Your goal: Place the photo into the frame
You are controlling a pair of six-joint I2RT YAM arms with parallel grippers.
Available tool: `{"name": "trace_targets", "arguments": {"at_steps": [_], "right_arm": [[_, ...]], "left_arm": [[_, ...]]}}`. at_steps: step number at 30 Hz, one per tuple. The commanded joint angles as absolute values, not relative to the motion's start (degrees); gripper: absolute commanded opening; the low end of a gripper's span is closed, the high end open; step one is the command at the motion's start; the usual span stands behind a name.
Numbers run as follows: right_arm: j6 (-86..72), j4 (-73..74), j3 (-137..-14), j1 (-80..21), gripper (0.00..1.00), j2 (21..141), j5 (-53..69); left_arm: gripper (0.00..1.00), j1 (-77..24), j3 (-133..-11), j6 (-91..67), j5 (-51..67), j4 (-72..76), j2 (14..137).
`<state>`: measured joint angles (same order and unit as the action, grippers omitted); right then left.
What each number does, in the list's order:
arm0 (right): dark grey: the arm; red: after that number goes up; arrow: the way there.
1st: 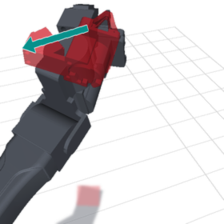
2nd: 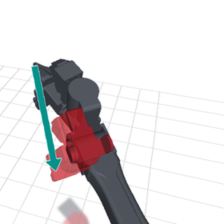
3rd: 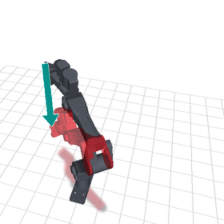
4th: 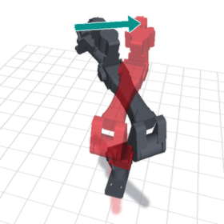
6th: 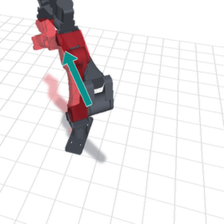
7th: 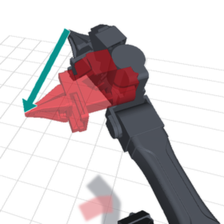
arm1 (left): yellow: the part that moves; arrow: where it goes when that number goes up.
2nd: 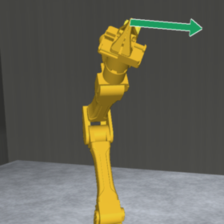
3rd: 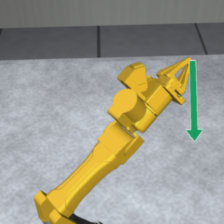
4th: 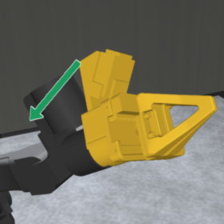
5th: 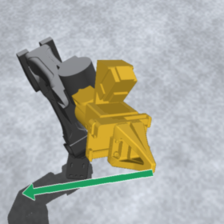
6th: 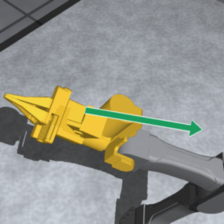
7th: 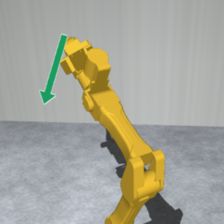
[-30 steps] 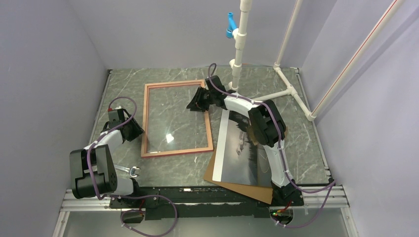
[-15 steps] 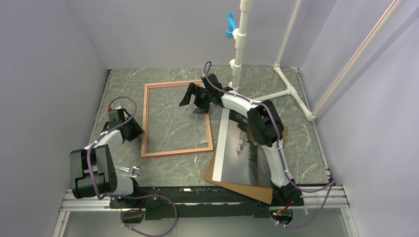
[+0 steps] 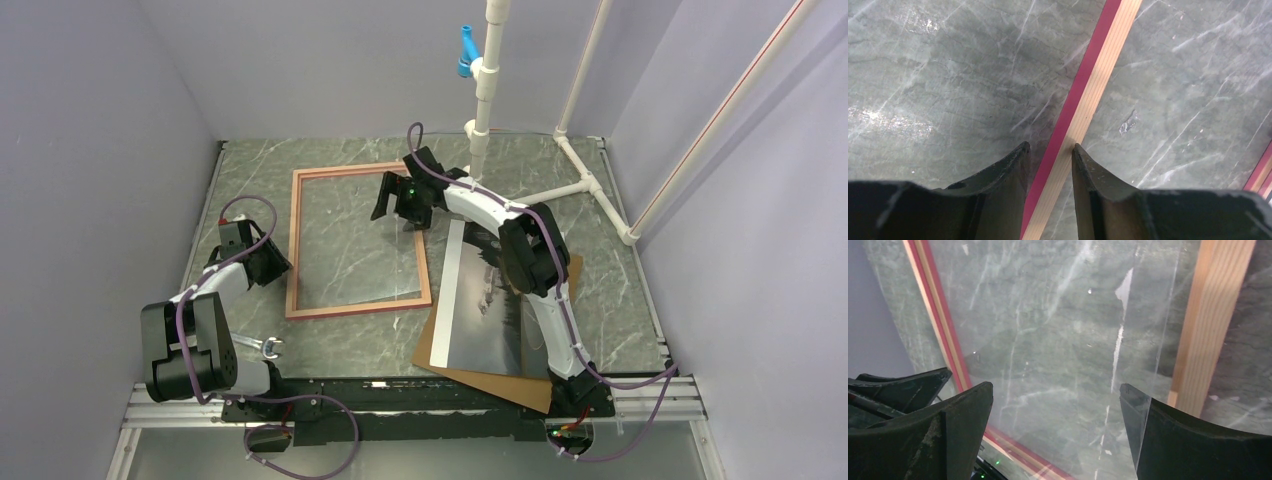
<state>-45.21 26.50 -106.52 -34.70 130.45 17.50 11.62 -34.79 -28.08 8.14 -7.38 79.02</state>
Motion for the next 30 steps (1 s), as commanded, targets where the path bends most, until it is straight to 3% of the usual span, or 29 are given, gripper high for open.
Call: {"name": "trace_targets", "arguments": {"at_steps": [1, 22, 26, 30], "right_arm": [[-42.9, 30.7, -109.3, -35.0, 1.0, 130.5, 13.0], [-40.3, 35.3, -109.5, -35.1, 1.0, 125.7, 4.6], [-39.7, 36.7, -110.2, -35.0, 1.0, 125.1, 2.8], [-38.9, 37.9, -111.0, -35.3, 1.0, 125.2, 1.8]], "left_arm": [[0.4, 11.2, -33.9, -26.3, 6.8, -12.8, 80.6], [0.42, 11.1, -35.2, -25.6, 7.2, -14.6, 77.7], [0.46, 11.1, -36.1, -25.6, 6.7, -16.3, 74.6], [0.58, 11.1, -37.2, -25.8, 5.6, -18.3, 71.2]]}}
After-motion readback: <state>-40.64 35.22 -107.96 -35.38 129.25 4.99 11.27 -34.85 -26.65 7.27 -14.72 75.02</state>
